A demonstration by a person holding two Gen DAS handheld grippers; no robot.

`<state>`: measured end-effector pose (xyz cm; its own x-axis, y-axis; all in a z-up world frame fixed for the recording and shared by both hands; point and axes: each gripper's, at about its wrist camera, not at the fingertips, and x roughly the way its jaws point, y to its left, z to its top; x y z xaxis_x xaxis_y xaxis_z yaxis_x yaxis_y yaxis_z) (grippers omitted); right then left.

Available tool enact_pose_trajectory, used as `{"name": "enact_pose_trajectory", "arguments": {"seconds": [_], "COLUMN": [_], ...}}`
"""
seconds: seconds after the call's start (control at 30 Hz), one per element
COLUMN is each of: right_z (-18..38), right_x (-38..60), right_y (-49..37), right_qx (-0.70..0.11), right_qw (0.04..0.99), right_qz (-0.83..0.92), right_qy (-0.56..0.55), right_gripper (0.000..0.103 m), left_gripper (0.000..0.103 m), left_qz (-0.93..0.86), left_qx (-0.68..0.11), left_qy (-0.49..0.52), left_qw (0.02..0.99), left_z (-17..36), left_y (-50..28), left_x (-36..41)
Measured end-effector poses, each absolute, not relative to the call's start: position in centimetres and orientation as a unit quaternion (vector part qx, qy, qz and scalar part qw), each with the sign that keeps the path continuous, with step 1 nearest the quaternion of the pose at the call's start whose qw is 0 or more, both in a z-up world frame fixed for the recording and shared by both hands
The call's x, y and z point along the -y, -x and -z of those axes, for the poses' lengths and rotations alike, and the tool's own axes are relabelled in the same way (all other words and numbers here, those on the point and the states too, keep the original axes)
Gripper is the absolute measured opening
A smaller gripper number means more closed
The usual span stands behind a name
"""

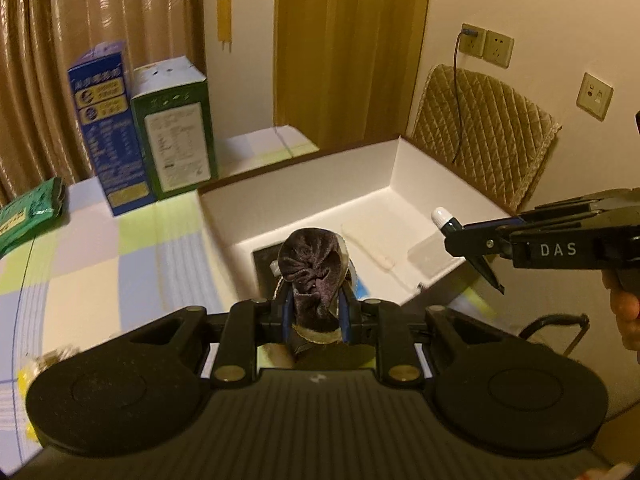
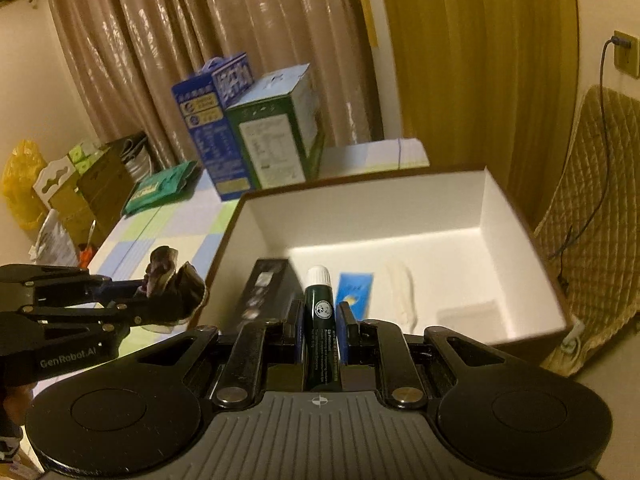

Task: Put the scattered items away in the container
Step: 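Carry the scrunchie and green tube over the cardboard box with both grippers, then open the left gripper to drop the scrunchie while right releases the green tube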

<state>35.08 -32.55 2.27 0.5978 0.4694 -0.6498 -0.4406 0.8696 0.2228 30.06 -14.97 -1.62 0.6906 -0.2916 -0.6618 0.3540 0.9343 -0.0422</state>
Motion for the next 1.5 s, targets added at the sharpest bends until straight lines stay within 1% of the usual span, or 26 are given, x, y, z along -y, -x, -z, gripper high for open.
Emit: {"name": "enact_pose_trajectory", "arguments": {"seconds": [0.23, 0.47, 1.03, 1.33, 1.43, 1.5], "right_z": [-2.3, -0.9, 2.4, 4.7, 5.4, 5.8], "right_x": [34.4, 35.3, 35.4, 34.4, 34.1, 34.0], "right_y": [-39.9, -44.0, -50.6, -53.4, -54.0, -54.4], "right_qx": [-0.363, -0.379, -0.41, -0.433, -0.441, -0.445], "right_qw": [0.894, 0.889, 0.873, 0.862, 0.858, 0.856], "right_qz": [-0.259, -0.256, -0.263, -0.259, -0.258, -0.256], "right_qy": [-0.026, -0.013, 0.028, 0.05, 0.057, 0.06], "right_gripper": [0.013, 0.013, 0.013, 0.013, 0.013, 0.013], "left_gripper": [0.018, 0.018, 0.018, 0.018, 0.02, 0.024], "left_qz": [0.174, 0.157, 0.129, 0.108, 0.098, 0.092], "left_qx": [-0.346, -0.367, -0.406, -0.437, -0.452, -0.458], "left_qy": [-0.044, -0.046, -0.056, -0.056, -0.053, -0.055], "left_qw": [0.921, 0.916, 0.903, 0.891, 0.885, 0.882], "left_z": [1.5, 3.0, 6.2, 8.8, 9.9, 10.5], "left_y": [-33.5, -37.4, -43.4, -47.2, -48.7, -49.4], "left_x": [18.4, 20.8, 23.3, 23.6, 23.3, 23.2]}}
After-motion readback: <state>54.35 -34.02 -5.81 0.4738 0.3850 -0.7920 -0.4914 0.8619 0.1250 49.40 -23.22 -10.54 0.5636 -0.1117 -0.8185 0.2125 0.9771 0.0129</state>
